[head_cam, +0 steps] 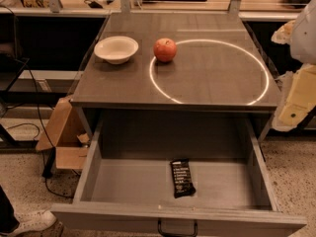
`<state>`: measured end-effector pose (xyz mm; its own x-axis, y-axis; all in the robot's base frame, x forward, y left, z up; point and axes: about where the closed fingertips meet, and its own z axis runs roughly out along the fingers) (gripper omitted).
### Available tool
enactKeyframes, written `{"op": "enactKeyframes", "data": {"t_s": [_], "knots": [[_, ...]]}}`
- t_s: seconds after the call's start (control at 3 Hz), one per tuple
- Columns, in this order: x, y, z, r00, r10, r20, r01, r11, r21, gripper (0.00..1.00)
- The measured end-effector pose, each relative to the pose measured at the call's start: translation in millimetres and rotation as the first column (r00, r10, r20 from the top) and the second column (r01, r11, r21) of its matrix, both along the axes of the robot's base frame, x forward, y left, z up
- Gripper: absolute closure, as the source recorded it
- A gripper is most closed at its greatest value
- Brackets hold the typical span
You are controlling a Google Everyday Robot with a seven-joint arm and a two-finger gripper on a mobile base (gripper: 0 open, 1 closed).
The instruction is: Pick rxbar chocolate from top drawer and place on counter
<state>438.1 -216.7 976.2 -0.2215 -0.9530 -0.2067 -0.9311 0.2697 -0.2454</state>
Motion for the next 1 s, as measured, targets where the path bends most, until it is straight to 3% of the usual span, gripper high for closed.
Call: {"op": "enactKeyframes", "data": {"t_s": [0.33,0.67,1.0], "knots": [[-11,1,-2,0.9999,-0.013,-0.006,0.013,1.000,0.003,0.00],[-31,2,-13,0.9985,-0.037,-0.040,0.037,0.999,0.001,0.00],[-59,4,-28,0.9914,-0.084,-0.101,0.083,0.996,-0.015,0.00]]}}
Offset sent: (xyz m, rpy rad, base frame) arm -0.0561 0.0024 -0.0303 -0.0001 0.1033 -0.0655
